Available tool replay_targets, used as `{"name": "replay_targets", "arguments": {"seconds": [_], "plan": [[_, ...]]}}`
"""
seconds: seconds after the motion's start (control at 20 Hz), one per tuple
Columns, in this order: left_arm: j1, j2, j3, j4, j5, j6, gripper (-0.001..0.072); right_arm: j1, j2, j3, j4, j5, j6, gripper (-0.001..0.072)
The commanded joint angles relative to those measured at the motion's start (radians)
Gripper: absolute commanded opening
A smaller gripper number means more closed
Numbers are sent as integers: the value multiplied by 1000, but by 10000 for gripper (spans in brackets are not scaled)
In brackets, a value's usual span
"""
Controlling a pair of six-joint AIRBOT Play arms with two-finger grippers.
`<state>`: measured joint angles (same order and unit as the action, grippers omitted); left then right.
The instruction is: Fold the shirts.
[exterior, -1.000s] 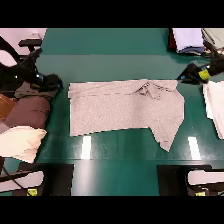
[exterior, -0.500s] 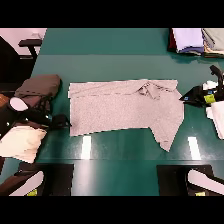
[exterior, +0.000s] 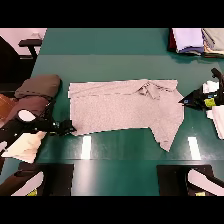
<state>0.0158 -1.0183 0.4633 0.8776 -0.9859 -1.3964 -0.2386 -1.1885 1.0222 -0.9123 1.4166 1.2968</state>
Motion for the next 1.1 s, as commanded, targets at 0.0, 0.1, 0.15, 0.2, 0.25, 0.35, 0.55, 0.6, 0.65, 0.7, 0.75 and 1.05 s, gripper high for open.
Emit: {"name": "replay_targets", "arguments": {"seconds": [0.0,0.1,0.15,0.2,0.25,0.35,0.55,0.6,0.65,0.7,0.75,1.05], "plan": [[-52,3,19,-32,22,-2,21,-2,4,-2,-55,-1,0,385],[-52,4,78,8,-16,-12,21,-2,5,-8,-170,0,16,385],[-52,6,110,36,-33,-19,21,-14,5,-27,-199,-4,23,385],[-52,7,145,55,-56,-20,21,-39,4,-53,-205,-14,23,385],[-52,7,177,67,-74,-20,20,-74,0,-84,-206,-36,23,386],[-52,7,224,65,-92,-18,21,-150,-25,-133,-206,-64,22,399],[-52,6,249,64,-92,-18,21,-230,-149,-178,-132,-82,17,480],[-52,6,249,64,-93,-18,21,-230,-175,-178,-93,-95,0,474],[-52,6,249,64,-96,-18,21,-223,-196,-177,-50,-116,-6,446],[-52,6,249,64,-96,-18,21,-210,-212,-173,-25,-136,-8,445],[-52,6,249,64,-95,-18,21,-191,-227,-163,-19,-153,-8,441],[-52,7,257,66,-105,-17,21,-28,-284,-73,-23,-157,-8,36]]}}
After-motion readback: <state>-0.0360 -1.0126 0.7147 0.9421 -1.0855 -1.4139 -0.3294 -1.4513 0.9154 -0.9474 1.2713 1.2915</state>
